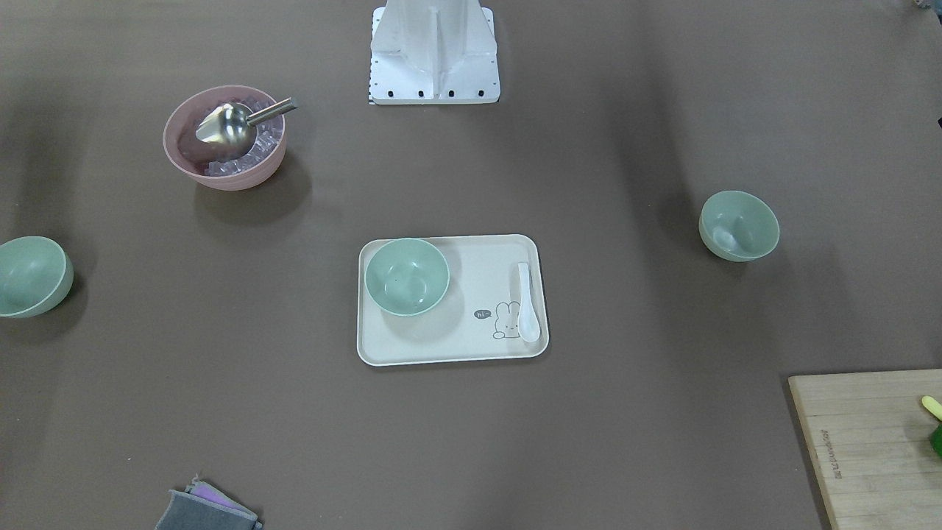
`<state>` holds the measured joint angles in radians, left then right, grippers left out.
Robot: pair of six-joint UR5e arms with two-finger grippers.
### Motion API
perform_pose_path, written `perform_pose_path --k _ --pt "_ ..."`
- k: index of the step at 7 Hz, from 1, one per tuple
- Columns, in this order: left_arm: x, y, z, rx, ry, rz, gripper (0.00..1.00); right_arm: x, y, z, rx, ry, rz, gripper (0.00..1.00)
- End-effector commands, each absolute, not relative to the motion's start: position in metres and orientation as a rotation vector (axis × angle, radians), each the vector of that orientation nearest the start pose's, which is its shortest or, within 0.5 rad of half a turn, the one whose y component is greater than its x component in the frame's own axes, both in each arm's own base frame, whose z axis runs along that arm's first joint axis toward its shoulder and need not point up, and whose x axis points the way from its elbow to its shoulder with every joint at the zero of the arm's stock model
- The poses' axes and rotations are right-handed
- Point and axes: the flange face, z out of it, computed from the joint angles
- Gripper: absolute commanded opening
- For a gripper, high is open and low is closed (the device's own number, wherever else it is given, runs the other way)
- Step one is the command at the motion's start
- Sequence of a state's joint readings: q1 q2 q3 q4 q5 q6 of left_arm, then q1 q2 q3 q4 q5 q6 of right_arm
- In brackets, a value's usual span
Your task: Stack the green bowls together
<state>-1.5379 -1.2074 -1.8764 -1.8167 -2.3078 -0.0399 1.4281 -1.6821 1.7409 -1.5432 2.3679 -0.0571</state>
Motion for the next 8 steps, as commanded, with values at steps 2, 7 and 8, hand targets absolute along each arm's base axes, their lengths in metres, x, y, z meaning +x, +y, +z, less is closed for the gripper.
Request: perform_pose_path --k 2,7,8 --pt "-0.053 -0.352 0.640 0.172 0.750 0.051 0.98 -0.003 -0.455 0.618 0.056 -0.800 -0.227 1.00" --pt "-0.048 -0.355 0.626 0.211 0.804 0.036 0.98 -0.003 -0.453 0.631 0.025 -0.803 -0.198 1.00" --pt "-0.047 -0.357 0.625 0.219 0.804 0.044 0.98 -0.003 -0.455 0.629 0.023 -0.804 -0.185 1.00"
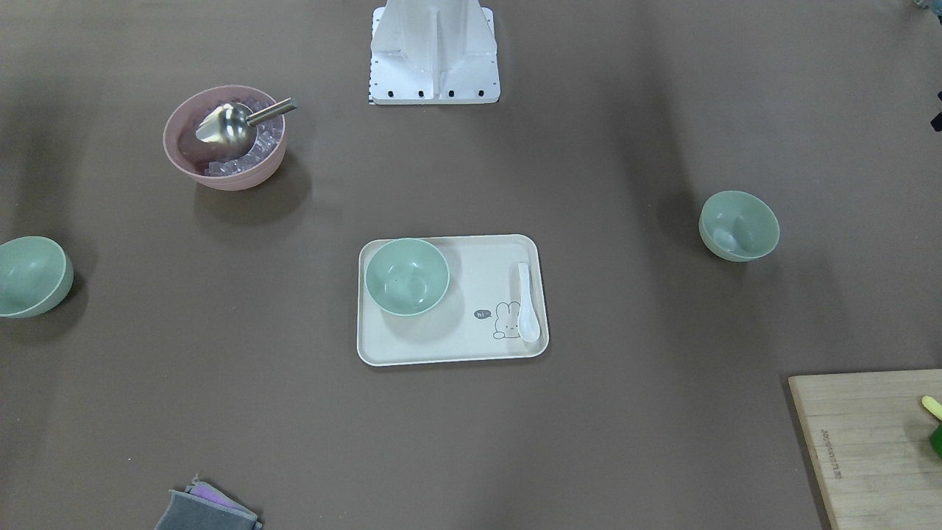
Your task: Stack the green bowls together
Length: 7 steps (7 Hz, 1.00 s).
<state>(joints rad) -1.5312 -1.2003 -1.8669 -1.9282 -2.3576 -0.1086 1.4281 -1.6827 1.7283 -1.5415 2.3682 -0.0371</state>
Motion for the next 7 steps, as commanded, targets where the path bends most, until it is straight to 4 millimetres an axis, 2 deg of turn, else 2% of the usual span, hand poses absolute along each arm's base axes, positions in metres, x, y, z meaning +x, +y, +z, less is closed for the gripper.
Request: perform_pose_path --k 1,2,3,4,5,7 --pt "-0.045 -0.356 0.628 0.209 0.808 0.044 0.98 -0.004 -0.455 0.634 0.009 -0.805 -0.175 1.00" --pt "-0.040 -0.357 0.630 0.187 0.822 0.040 0.98 -0.006 -0.465 0.641 -0.006 -0.809 -0.170 1.00" --pt "-0.040 -0.357 0.634 0.179 0.822 0.036 0.98 -0.010 -0.483 0.659 -0.026 -0.808 -0.161 1.00" --pt "-0.040 -0.356 0.636 0.172 0.821 0.028 0.98 -0.025 -0.501 0.672 -0.005 -0.815 -0.141 1.00" --pt "-0.040 -0.358 0.636 0.177 0.811 0.026 0.98 -0.055 -0.509 0.677 -0.002 -0.825 -0.099 1.00" --pt "-0.045 -0.354 0.642 0.171 0.808 0.011 0.98 -0.092 -0.521 0.681 -0.016 -0.835 -0.038 1.00"
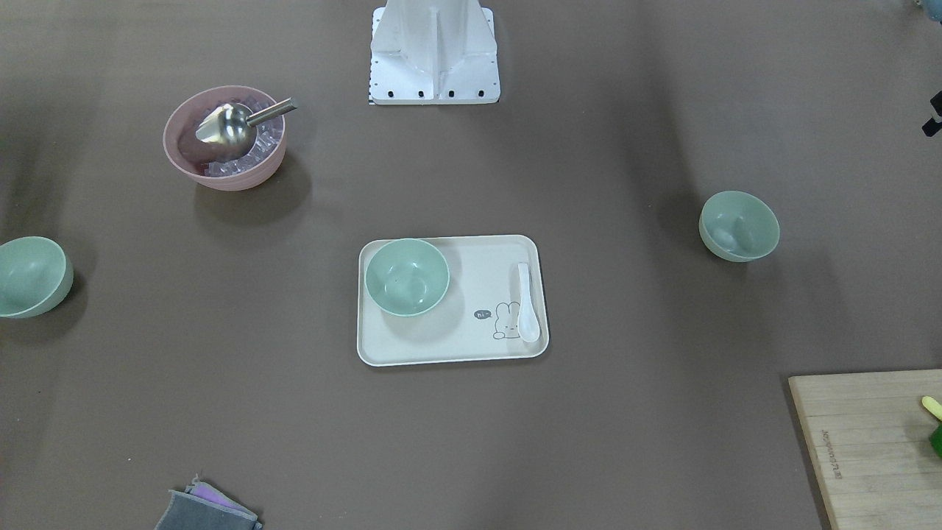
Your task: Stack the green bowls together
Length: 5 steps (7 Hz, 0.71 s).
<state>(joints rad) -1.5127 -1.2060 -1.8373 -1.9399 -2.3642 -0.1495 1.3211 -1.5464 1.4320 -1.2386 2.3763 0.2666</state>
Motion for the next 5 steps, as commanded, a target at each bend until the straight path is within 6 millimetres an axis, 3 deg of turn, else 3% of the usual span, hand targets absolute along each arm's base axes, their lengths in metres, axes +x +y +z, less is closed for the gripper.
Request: perform_pose_path --k 1,2,3,4,5 --pt "-0.051 -0.352 0.641 0.181 0.797 -0.003 0.98 -0.099 -0.529 0.690 -0.021 -0.835 -0.033 0.98" --pt "-0.056 -0.351 0.640 0.192 0.797 -0.015 0.98 -0.107 -0.538 0.697 -0.023 -0.839 -0.018 0.95" --pt "-0.058 -0.351 0.638 0.198 0.796 -0.019 0.98 -0.121 -0.534 0.704 -0.032 -0.839 -0.036 0.86" --pt "-0.057 -0.351 0.643 0.190 0.794 -0.022 0.98 -0.122 -0.535 0.696 -0.035 -0.854 -0.021 0.23" --pt "-0.057 -0.350 0.642 0.189 0.795 -0.023 0.98 -0.127 -0.535 0.683 -0.037 -0.870 0.000 0.00"
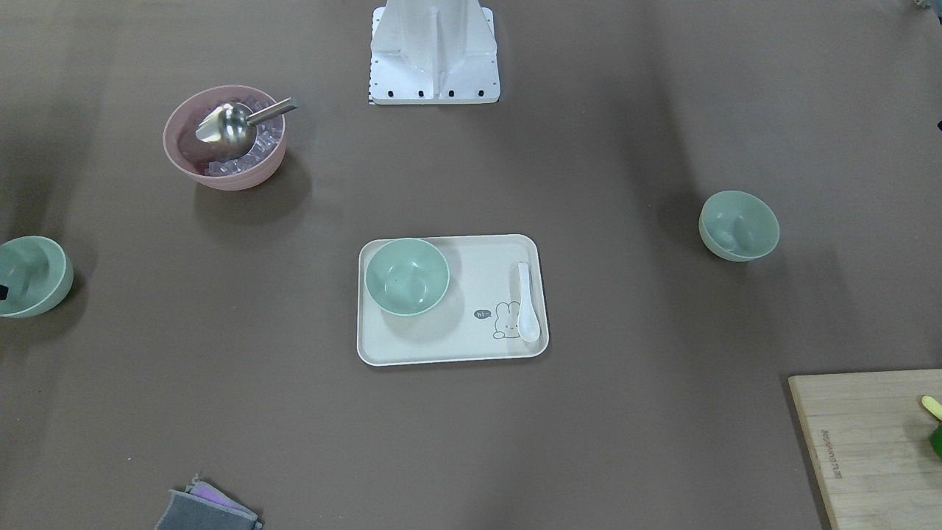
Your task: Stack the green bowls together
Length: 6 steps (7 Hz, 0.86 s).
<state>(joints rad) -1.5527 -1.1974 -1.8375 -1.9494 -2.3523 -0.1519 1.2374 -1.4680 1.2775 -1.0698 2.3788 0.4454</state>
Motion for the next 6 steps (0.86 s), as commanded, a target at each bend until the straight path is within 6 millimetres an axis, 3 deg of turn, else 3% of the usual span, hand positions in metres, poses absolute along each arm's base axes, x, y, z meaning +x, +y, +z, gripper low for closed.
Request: perform_pose_path --k 1,2,3,4,6 --pt "-0.057 -0.350 0.643 0.188 0.794 -0.024 0.98 -0.129 -0.535 0.679 -0.034 -0.874 -0.004 0.00" --pt "-0.057 -0.351 0.641 0.190 0.798 -0.023 0.98 -0.131 -0.537 0.674 -0.035 -0.882 -0.007 0.00" --pt "-0.053 -0.353 0.636 0.175 0.808 -0.061 0.98 -0.139 -0.545 0.652 -0.045 -0.902 -0.013 0.00" --pt "-0.038 -0.361 0.632 0.166 0.820 -0.057 0.98 -0.150 -0.567 0.595 -0.067 -0.915 0.019 0.00" --pt "0.046 -0.389 0.605 0.099 0.858 -0.019 0.98 -0.203 -0.569 0.463 -0.154 -0.974 0.115 0.00"
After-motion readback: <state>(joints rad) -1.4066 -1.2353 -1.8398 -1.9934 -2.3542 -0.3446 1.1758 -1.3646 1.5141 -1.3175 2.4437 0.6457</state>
